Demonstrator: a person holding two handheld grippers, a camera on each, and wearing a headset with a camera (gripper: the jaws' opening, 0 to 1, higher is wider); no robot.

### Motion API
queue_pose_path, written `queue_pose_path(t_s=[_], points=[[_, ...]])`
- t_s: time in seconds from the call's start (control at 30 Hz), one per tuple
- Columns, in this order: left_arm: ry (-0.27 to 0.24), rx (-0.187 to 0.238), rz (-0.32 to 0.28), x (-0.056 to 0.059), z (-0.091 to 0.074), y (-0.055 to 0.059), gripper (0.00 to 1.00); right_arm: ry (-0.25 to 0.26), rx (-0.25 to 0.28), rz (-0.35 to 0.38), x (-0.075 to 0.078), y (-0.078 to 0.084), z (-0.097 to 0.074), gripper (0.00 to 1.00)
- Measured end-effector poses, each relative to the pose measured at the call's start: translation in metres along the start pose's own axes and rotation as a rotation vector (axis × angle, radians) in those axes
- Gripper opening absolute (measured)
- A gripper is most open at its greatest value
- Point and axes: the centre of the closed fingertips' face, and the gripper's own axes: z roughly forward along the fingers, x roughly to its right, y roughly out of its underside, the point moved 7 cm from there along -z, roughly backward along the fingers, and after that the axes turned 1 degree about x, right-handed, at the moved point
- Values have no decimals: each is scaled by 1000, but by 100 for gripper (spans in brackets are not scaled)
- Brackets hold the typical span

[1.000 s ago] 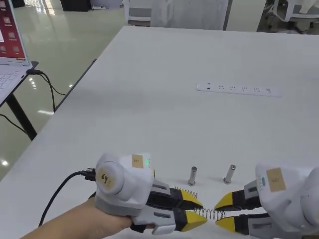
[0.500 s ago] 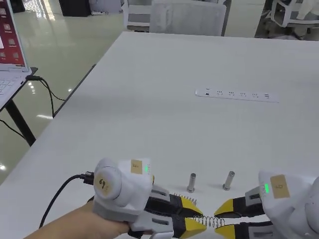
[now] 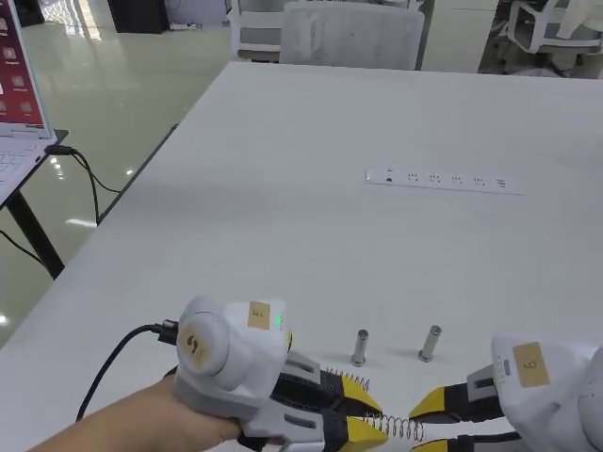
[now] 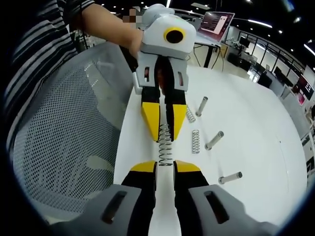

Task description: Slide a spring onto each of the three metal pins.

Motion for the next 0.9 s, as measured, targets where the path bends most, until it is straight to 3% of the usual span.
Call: queue_pose_path(t_s=[0.53, 0.9], points=[[11, -33, 30, -1, 2, 4, 3, 24, 16, -89, 1, -7, -6, 7], [8, -40, 44, -2, 2, 6, 2, 6, 81, -60, 2, -20, -12, 7]])
